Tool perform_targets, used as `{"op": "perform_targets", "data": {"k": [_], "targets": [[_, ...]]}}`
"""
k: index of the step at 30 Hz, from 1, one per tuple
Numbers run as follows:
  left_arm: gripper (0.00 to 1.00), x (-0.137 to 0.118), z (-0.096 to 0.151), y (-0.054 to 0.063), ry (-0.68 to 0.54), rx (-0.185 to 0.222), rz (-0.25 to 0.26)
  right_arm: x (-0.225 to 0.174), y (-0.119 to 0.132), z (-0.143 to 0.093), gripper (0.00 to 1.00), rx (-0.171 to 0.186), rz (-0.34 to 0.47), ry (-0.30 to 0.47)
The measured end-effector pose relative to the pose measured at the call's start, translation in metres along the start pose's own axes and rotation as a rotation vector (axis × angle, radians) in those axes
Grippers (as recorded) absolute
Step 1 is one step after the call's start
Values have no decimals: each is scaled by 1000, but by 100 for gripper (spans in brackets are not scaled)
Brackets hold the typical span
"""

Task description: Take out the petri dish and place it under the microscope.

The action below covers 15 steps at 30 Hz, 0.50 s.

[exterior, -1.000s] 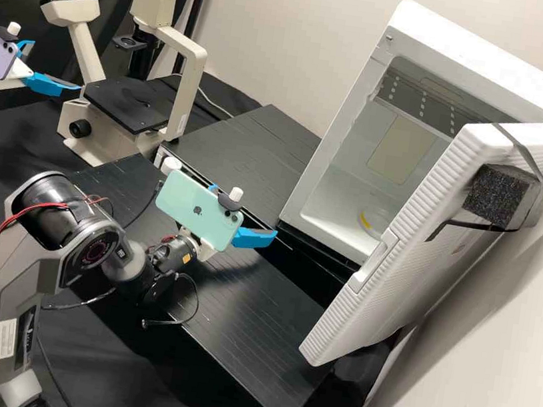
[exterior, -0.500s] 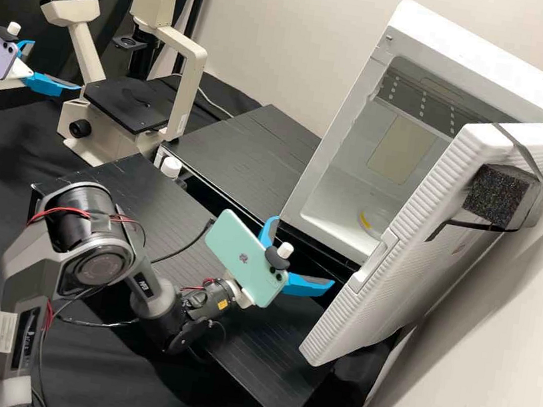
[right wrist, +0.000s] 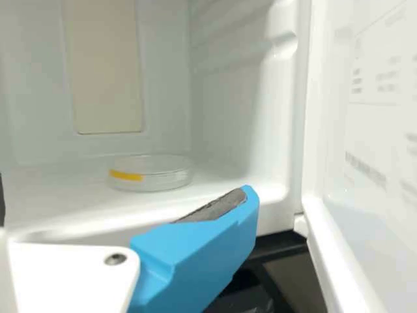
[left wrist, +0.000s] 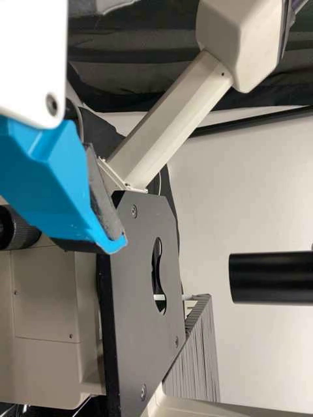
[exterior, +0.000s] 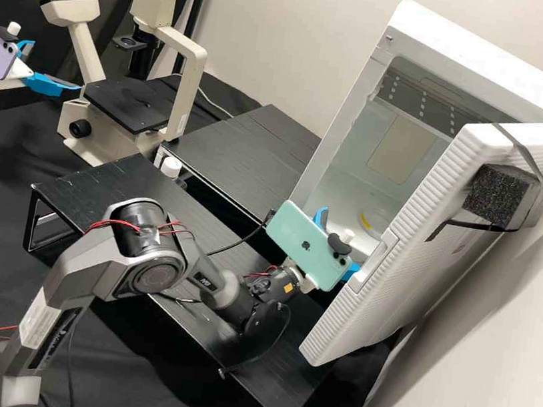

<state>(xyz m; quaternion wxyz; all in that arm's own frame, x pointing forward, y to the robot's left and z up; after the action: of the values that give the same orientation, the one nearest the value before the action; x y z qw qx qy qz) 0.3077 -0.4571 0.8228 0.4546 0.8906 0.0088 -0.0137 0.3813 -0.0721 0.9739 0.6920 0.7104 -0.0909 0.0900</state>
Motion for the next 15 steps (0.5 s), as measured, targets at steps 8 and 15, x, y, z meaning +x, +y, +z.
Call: {"op": "perform_targets", "data": {"k": [8, 15], "targets": [[100, 0, 0, 0, 0, 0, 0, 46, 10, 8, 100, -29, -77, -45], [100, 0, 0, 0, 0, 0, 0, 68, 16, 2, 100, -83, -129, -30]]}}
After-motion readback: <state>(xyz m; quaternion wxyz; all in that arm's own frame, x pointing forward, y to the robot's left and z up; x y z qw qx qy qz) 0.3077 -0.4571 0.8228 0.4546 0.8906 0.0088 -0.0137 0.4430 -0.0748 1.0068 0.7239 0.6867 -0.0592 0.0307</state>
